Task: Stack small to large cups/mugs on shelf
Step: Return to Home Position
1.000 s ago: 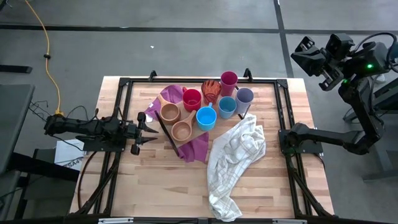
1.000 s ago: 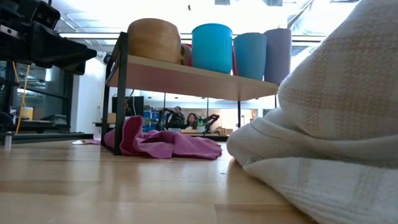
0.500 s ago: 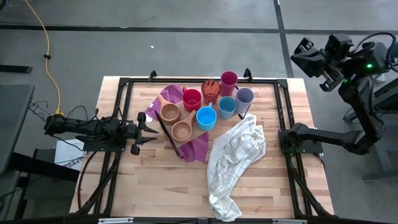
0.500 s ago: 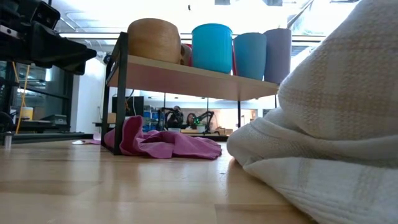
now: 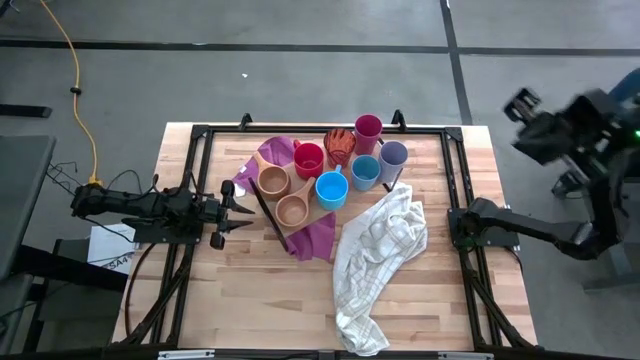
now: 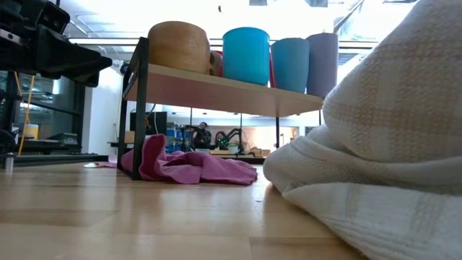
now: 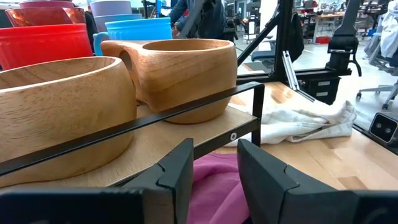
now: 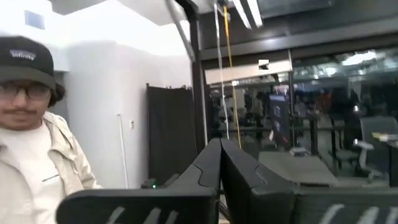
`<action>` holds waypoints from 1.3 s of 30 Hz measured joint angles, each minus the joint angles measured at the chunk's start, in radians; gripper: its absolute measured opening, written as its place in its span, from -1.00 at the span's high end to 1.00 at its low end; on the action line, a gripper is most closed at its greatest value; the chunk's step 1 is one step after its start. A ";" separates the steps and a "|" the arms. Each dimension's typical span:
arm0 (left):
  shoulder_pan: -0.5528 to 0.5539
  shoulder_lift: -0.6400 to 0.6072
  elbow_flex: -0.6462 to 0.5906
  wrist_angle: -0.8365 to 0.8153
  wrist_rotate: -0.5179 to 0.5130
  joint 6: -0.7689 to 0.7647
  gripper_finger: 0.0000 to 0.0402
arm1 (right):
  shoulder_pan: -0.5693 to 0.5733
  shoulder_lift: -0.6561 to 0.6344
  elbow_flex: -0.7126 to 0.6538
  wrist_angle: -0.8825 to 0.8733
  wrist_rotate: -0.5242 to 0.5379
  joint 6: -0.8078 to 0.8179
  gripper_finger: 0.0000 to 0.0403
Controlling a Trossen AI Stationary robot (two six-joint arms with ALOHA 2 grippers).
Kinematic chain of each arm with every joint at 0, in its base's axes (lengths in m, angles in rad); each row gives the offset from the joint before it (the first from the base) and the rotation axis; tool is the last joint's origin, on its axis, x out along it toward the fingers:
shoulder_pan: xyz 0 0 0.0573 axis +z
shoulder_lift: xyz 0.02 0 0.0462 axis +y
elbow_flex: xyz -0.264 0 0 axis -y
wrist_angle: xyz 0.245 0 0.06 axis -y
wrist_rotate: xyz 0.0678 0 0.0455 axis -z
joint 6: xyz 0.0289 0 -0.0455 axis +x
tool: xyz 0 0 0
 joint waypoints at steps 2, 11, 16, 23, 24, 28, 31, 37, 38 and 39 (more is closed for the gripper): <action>0.000 0.000 0.000 0.000 0.000 0.000 0.45 | 0.000 -0.044 0.000 0.001 -0.001 0.016 1.00; 0.000 0.000 0.000 0.000 0.000 0.000 0.45 | 0.001 -0.265 0.002 -0.018 0.151 0.073 1.00; 0.000 0.000 0.000 0.000 0.000 0.000 0.45 | 0.005 -0.321 0.002 -0.122 0.239 0.028 1.00; 0.000 0.000 0.000 0.000 0.000 0.000 0.45 | 0.034 -0.323 0.001 -0.172 0.303 -0.039 1.00; 0.000 0.000 0.000 0.000 0.000 0.000 0.45 | 0.038 -0.323 0.001 -0.179 0.319 -0.053 1.00; 0.000 0.000 0.000 0.000 0.000 0.000 0.45 | 0.060 -0.323 0.001 -0.188 0.409 -0.106 1.00; 0.000 0.000 0.000 0.000 0.000 0.000 0.45 | 0.079 -0.328 0.001 -0.244 0.452 -0.159 1.00; 0.000 0.000 0.000 0.000 0.000 0.000 0.45 | 0.131 -0.399 -0.013 -0.424 0.608 -0.283 1.00; 0.000 0.000 0.000 0.000 0.000 0.000 0.45 | 0.138 -0.421 -0.028 -0.411 0.635 -0.294 1.00; 0.000 0.000 0.000 0.000 0.000 0.000 0.45 | 0.147 -0.444 -0.045 -0.393 0.662 -0.303 1.00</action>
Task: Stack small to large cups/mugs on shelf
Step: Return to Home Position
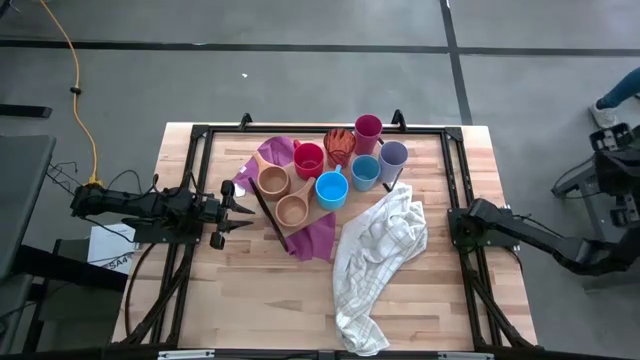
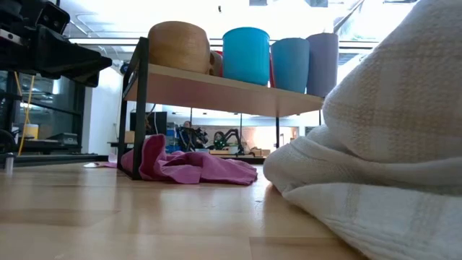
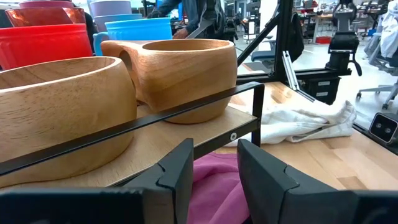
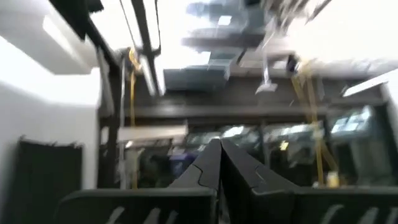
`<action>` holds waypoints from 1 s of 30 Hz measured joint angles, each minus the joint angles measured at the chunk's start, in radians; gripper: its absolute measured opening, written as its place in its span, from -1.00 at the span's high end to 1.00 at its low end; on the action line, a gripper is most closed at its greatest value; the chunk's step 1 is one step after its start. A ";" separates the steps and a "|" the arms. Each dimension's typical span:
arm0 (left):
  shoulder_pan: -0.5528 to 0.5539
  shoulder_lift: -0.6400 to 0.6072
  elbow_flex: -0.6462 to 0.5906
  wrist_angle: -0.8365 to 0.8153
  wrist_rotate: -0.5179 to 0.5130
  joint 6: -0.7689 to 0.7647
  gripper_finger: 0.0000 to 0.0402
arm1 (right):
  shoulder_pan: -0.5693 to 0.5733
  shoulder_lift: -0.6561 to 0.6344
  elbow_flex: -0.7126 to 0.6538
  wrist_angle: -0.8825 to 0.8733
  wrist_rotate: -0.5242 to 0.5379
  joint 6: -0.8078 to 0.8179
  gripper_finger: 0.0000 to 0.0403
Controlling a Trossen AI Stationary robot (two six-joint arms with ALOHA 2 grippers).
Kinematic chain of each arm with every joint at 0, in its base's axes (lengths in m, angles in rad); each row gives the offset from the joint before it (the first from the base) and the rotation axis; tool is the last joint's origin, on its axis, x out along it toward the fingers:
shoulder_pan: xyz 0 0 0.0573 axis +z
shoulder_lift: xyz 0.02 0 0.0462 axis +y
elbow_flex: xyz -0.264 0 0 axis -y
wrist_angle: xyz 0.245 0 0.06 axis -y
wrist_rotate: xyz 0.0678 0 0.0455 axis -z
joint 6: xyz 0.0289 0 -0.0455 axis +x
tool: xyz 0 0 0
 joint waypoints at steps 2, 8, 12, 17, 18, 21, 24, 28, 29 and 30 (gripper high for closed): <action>0.000 0.000 0.000 0.000 0.000 0.000 0.45 | 0.027 -0.054 -0.046 0.048 0.052 -0.020 1.00; 0.000 0.000 0.000 0.000 0.000 0.000 0.45 | 0.127 -0.212 -0.276 0.226 0.155 0.012 1.00; 0.000 0.000 0.000 0.000 0.000 0.000 0.45 | 0.193 -0.279 -0.473 0.388 0.156 0.065 1.00; 0.000 0.000 0.000 0.000 0.000 0.000 0.45 | 0.225 -0.298 -0.686 0.561 0.114 0.125 1.00; 0.000 0.000 0.000 0.000 0.000 0.000 0.45 | 0.230 -0.299 -0.717 0.584 0.114 0.126 1.00; 0.000 0.000 0.000 0.000 0.000 0.000 0.45 | 0.246 -0.299 -0.796 0.648 0.114 0.127 1.00; 0.000 0.000 0.000 0.000 0.000 0.000 0.45 | 0.260 -0.299 -0.865 0.729 0.099 0.136 1.00; 0.000 0.000 0.000 0.000 0.000 0.000 0.45 | 0.274 -0.299 -0.950 0.834 0.053 0.154 1.00; 0.000 0.000 0.000 0.000 0.000 0.000 0.45 | 0.276 -0.299 -0.969 0.861 0.047 0.163 1.00; 0.000 0.000 0.000 0.000 0.000 0.000 0.45 | 0.277 -0.299 -0.988 0.887 0.046 0.168 1.00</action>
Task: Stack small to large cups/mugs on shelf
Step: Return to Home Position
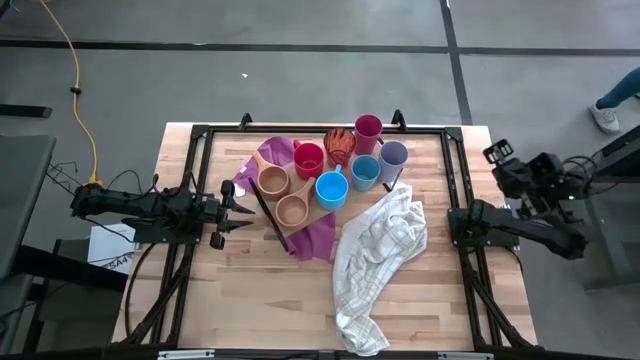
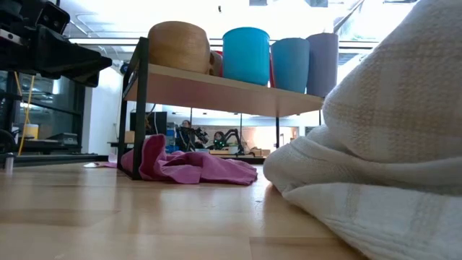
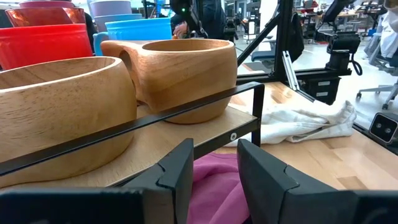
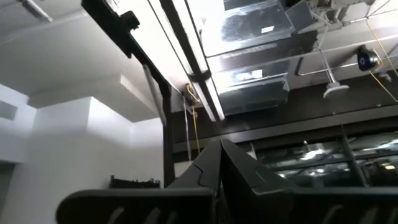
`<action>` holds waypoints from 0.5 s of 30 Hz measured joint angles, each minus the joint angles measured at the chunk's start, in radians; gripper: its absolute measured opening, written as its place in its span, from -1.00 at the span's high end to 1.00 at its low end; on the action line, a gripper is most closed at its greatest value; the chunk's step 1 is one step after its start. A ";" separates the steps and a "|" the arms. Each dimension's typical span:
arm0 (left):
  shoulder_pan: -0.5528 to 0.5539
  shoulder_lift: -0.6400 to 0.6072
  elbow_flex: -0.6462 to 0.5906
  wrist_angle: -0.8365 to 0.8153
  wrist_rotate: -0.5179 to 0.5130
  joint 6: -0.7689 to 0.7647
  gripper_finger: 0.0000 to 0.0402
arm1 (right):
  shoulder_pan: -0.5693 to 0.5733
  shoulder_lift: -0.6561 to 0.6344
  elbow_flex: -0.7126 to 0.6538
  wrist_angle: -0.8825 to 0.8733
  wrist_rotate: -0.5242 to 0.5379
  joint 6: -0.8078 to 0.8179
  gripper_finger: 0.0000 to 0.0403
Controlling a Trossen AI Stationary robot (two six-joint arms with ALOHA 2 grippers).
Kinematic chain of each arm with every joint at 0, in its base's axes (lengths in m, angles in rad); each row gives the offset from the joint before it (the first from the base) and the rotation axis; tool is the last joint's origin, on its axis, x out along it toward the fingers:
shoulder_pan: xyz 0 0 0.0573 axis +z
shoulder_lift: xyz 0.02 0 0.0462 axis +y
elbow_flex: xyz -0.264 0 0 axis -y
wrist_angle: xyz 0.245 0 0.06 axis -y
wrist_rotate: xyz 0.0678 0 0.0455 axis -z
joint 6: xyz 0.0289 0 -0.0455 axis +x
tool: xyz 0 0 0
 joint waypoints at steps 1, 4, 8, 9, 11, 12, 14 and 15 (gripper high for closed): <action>0.000 0.000 0.000 0.000 0.000 0.000 0.45 | 0.000 0.000 -0.019 0.026 0.000 0.002 1.00; 0.000 0.000 0.000 0.000 0.000 0.000 0.45 | 0.000 0.000 -0.070 0.076 0.003 0.010 1.00; 0.000 0.000 0.000 0.000 0.000 0.000 0.45 | 0.000 0.000 -0.124 0.105 0.069 0.007 1.00; 0.000 0.000 0.000 0.000 0.000 0.000 0.45 | 0.000 0.000 -0.133 0.108 0.087 0.000 1.00; 0.000 0.000 0.000 0.000 0.000 0.000 0.45 | 0.000 0.000 -0.147 0.110 0.122 -0.020 1.00; 0.000 0.000 0.000 0.000 0.000 0.000 0.45 | 0.000 0.000 -0.154 0.110 0.141 -0.024 1.00; 0.000 0.000 0.000 0.000 -0.001 0.000 0.45 | 0.000 0.000 -0.168 0.102 0.178 -0.039 1.00; 0.000 0.000 0.000 0.000 -0.001 0.000 0.45 | 0.000 -0.001 -0.171 0.083 0.195 -0.046 1.00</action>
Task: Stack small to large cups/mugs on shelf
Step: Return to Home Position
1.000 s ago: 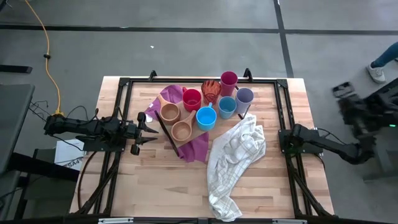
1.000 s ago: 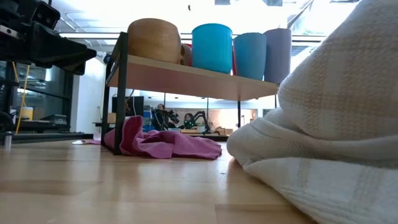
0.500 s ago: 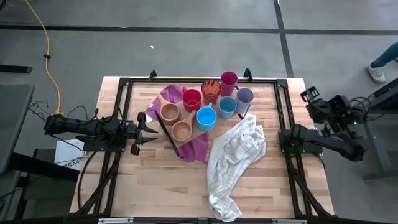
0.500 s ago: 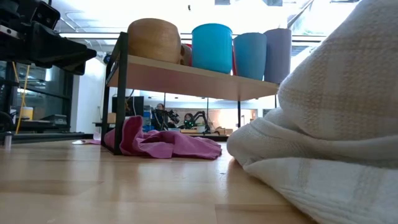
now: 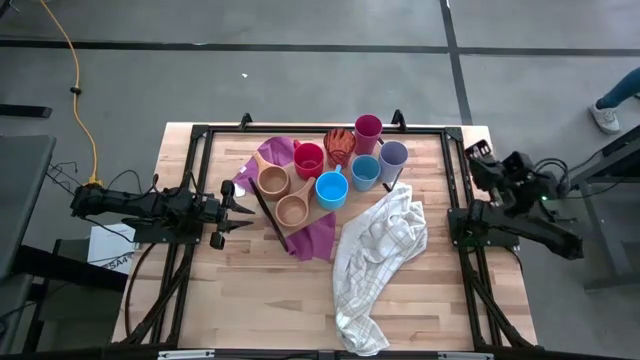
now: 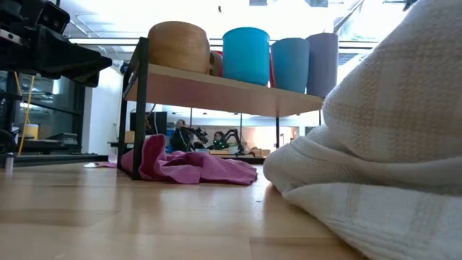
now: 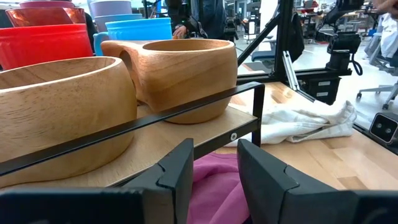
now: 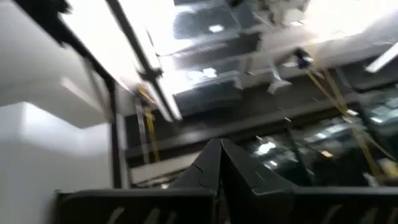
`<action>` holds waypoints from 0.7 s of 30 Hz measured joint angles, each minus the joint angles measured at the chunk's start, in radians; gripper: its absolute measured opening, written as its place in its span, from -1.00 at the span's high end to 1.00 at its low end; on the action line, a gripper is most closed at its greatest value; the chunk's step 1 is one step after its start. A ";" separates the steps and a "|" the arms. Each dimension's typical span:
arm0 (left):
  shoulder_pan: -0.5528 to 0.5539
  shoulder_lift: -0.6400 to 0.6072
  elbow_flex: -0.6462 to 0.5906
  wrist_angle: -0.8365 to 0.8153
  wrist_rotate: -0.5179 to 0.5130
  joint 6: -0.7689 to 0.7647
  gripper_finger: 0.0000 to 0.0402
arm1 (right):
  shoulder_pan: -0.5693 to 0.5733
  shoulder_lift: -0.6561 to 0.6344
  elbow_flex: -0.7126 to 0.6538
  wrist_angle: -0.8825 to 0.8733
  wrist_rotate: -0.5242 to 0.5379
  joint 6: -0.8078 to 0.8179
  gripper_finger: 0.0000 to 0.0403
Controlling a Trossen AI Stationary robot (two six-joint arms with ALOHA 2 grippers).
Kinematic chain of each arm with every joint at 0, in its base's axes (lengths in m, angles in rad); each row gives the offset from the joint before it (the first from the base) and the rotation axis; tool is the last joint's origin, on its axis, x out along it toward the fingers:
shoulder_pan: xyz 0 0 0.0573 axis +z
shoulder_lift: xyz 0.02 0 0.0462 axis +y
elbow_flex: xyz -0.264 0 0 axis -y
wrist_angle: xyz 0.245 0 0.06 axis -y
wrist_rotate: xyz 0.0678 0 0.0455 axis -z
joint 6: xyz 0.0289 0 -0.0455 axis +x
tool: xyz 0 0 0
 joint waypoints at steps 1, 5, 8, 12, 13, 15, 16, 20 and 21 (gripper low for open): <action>0.000 0.000 0.000 0.000 0.000 0.000 0.45 | 0.000 0.000 -0.003 -0.025 0.024 -0.006 1.00; 0.000 0.000 0.000 0.000 0.000 0.000 0.45 | 0.000 0.000 -0.011 -0.100 0.071 -0.051 1.00; 0.000 0.000 0.000 0.000 -0.001 0.000 0.45 | 0.000 0.000 -0.011 -0.140 0.099 -0.093 1.00; 0.000 0.000 0.000 0.000 -0.002 0.000 0.45 | 0.000 0.000 -0.011 -0.197 0.126 -0.145 1.00; 0.000 0.000 0.000 0.000 -0.002 0.000 0.45 | 0.000 0.000 -0.011 -0.205 0.129 -0.156 1.00; 0.000 0.000 0.000 0.000 -0.002 0.000 0.45 | 0.000 0.000 -0.022 -0.192 0.128 -0.174 1.00; 0.000 0.000 0.000 0.000 -0.002 0.000 0.45 | 0.000 0.000 -0.036 -0.171 0.128 -0.180 1.00; 0.000 0.000 0.000 0.000 -0.002 0.000 0.45 | 0.000 0.000 -0.148 0.051 0.118 -0.171 1.00; 0.000 0.000 0.000 0.000 -0.002 0.000 0.45 | 0.000 0.000 -0.180 0.112 0.117 -0.168 1.00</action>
